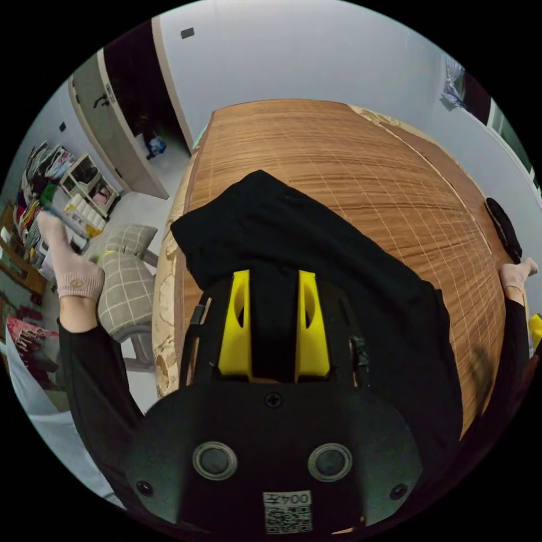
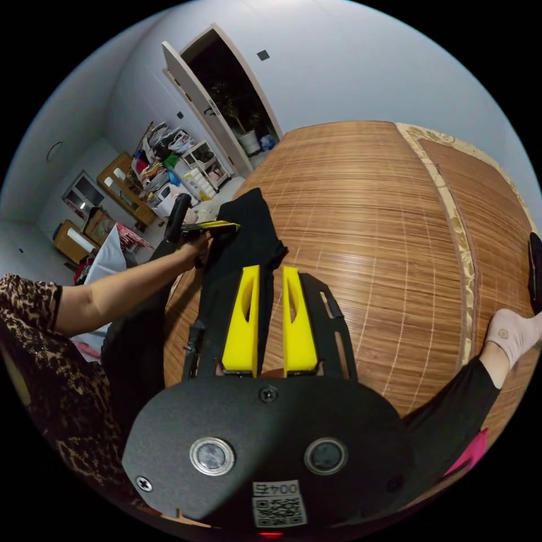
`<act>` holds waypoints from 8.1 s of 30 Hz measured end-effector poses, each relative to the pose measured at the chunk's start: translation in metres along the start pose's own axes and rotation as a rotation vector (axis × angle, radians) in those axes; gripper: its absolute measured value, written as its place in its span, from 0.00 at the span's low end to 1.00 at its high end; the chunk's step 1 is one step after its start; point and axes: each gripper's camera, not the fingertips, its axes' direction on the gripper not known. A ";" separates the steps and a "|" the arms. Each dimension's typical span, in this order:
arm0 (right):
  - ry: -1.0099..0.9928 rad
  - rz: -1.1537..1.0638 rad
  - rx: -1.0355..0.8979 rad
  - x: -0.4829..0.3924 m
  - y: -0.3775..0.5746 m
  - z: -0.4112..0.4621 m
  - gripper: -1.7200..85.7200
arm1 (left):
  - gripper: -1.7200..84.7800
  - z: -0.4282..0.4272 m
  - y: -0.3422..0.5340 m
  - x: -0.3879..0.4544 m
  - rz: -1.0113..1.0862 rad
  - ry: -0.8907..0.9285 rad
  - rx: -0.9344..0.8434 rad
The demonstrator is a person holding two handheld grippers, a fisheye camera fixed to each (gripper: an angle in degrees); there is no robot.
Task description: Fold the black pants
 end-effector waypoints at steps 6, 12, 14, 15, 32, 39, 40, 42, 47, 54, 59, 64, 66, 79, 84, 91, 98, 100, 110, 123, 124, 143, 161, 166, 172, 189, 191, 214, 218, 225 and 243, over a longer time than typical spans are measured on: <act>-0.034 0.044 -0.022 0.025 -0.002 -0.024 0.16 | 0.16 0.026 -0.083 0.051 0.140 0.014 0.018; -0.043 0.056 -0.009 0.042 -0.004 -0.041 0.16 | 0.18 0.053 -0.185 0.101 0.283 -0.005 -0.056; -0.035 0.057 -0.007 0.046 -0.004 -0.047 0.16 | 0.18 0.057 -0.200 0.106 0.282 0.040 -0.108; -0.032 0.061 -0.007 0.049 -0.004 -0.051 0.16 | 0.19 0.057 -0.201 0.108 0.274 0.058 -0.118; 0.029 0.064 0.037 0.069 0.014 -0.099 0.11 | 0.16 -0.077 0.023 0.148 0.247 0.429 -0.048; 0.064 0.127 -0.090 0.061 0.041 -0.105 0.09 | 0.15 -0.132 0.183 0.203 0.318 0.445 -0.053; 0.076 0.121 -0.102 0.058 0.044 -0.106 0.09 | 0.15 -0.135 0.190 0.204 0.311 0.433 -0.045; 0.095 0.114 -0.148 0.044 0.055 -0.109 0.09 | 0.14 -0.141 0.207 0.208 0.278 0.429 -0.035; 0.055 0.111 -0.088 0.019 0.065 -0.144 0.09 | 0.14 -0.143 0.188 0.210 0.229 0.416 -0.024; 0.161 0.083 -0.075 0.004 0.070 -0.178 0.08 | 0.14 -0.124 0.162 0.271 0.362 0.300 -0.079; 0.112 0.140 -0.120 0.016 0.079 -0.170 0.08 | 0.13 -0.127 0.171 0.287 0.454 0.188 -0.029; 0.051 0.158 -0.094 0.015 0.080 -0.172 0.08 | 0.12 -0.127 0.170 0.257 0.443 0.181 -0.026; 0.026 0.160 -0.109 0.013 0.082 -0.168 0.08 | 0.12 -0.128 0.166 0.235 0.487 0.314 -0.128; -0.074 0.151 -0.024 -0.014 0.085 -0.180 0.08 | 0.16 -0.100 0.048 0.225 0.190 0.103 -0.019; -0.165 0.182 -0.012 -0.020 0.093 -0.180 0.07 | 0.18 -0.057 0.013 0.220 0.144 0.073 -0.070; -0.159 0.166 -0.021 -0.042 0.091 -0.166 0.07 | 0.19 -0.031 -0.053 0.174 0.148 0.069 -0.068; 0.068 0.169 -0.100 -0.063 0.101 -0.134 0.08 | 0.19 -0.095 0.035 0.153 0.238 0.255 -0.003; 0.129 0.180 -0.121 -0.063 0.105 -0.120 0.08 | 0.18 -0.120 0.092 0.152 0.278 0.331 0.005; 0.259 0.186 -0.238 -0.080 0.136 -0.034 0.12 | 0.16 -0.205 0.383 0.101 0.118 0.627 -0.136; 0.407 -0.047 -0.227 -0.172 0.154 -0.022 0.06 | 0.13 -0.204 0.469 0.070 0.095 0.662 -0.155; 0.403 -0.088 -0.189 -0.183 0.153 -0.031 0.06 | 0.13 -0.205 0.472 0.069 0.092 0.660 -0.151; 0.079 0.036 -0.144 -0.276 0.294 -0.081 0.16 | 0.13 -0.232 0.560 0.031 0.005 0.786 -0.175; -0.104 0.449 -0.598 -0.166 0.317 0.025 0.11 | 0.08 -0.275 0.636 0.125 0.578 0.646 -0.183; -0.066 0.418 -0.647 -0.161 0.322 0.039 0.11 | 0.11 -0.271 0.645 0.133 0.619 0.628 -0.208; -0.026 0.377 -0.701 -0.155 0.331 0.053 0.10 | 0.12 -0.250 0.641 0.116 0.500 0.676 -0.269; -0.229 0.391 -0.522 -0.117 0.368 0.019 0.07 | 0.13 -0.153 0.636 0.070 0.089 1.023 -0.615; -0.266 0.392 -0.496 -0.113 0.373 0.014 0.07 | 0.12 -0.150 0.635 0.071 0.096 1.017 -0.614; -0.149 0.460 -0.539 -0.094 0.405 0.000 0.07 | 0.10 -0.115 0.641 0.078 0.091 1.023 -0.618; -0.103 0.454 -0.525 -0.097 0.408 -0.006 0.07 | 0.10 -0.112 0.643 0.082 0.103 1.017 -0.620; -0.300 0.389 -0.399 -0.101 0.412 -0.025 0.07 | 0.10 -0.105 0.648 0.088 0.096 1.022 -0.626; -0.067 0.470 -0.489 -0.106 0.408 -0.017 0.06 | 0.08 -0.094 0.662 0.105 0.082 1.026 -0.636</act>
